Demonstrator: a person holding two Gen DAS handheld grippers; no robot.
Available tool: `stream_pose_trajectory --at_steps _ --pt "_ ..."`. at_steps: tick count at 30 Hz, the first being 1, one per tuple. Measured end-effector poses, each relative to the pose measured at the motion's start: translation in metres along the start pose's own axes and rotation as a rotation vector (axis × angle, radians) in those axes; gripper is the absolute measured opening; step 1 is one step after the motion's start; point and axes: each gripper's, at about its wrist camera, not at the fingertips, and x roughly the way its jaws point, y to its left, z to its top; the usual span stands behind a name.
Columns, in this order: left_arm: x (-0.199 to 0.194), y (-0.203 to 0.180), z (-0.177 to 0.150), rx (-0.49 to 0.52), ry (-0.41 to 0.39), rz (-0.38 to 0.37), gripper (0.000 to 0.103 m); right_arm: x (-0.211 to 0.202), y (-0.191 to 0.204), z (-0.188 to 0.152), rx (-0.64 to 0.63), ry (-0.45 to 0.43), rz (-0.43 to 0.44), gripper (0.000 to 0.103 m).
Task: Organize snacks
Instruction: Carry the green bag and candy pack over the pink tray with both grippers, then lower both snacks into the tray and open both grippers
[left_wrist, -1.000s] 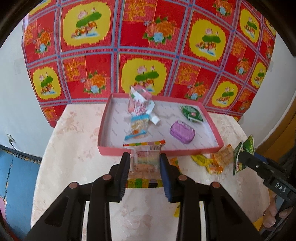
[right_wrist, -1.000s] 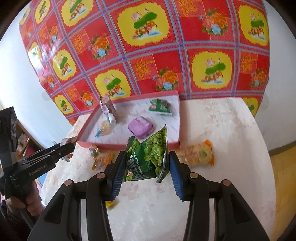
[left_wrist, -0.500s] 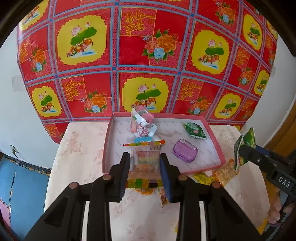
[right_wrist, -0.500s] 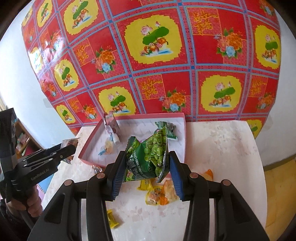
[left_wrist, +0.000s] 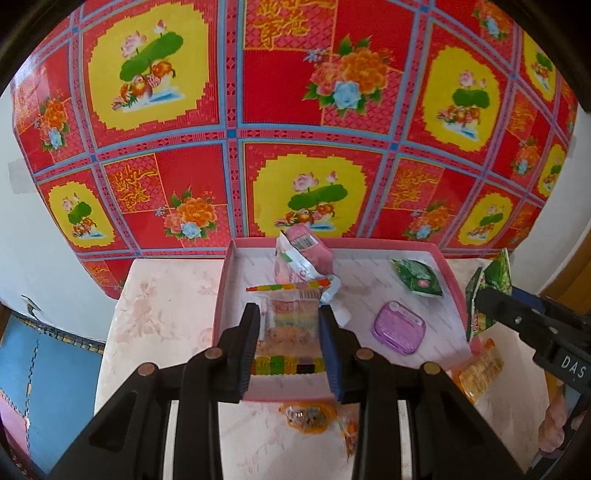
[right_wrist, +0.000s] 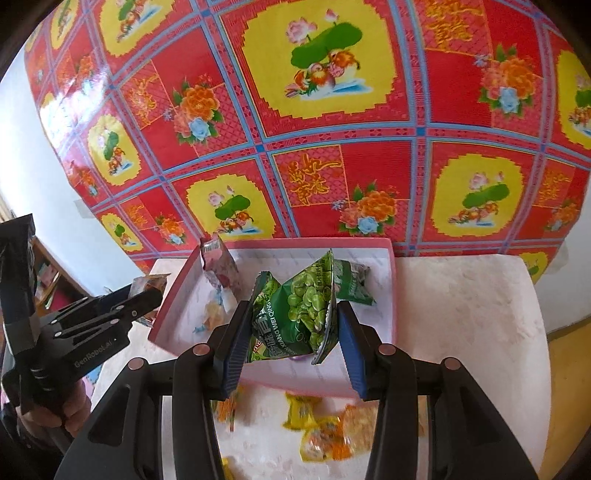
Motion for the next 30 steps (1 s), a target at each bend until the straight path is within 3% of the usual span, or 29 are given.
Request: stream_pose_trajectory --at_steps 17,30 --pt "0.063 0.013 0.007 -0.052 0.061 0.004 0.034 0.071 -0.005 0.013 0.070 0.061 0.024 0.046" --pt "0.095 0.014 0.007 -0.066 0.090 0.001 0.034 0.101 -0.010 0.010 0.075 0.098 0.022 0.047"
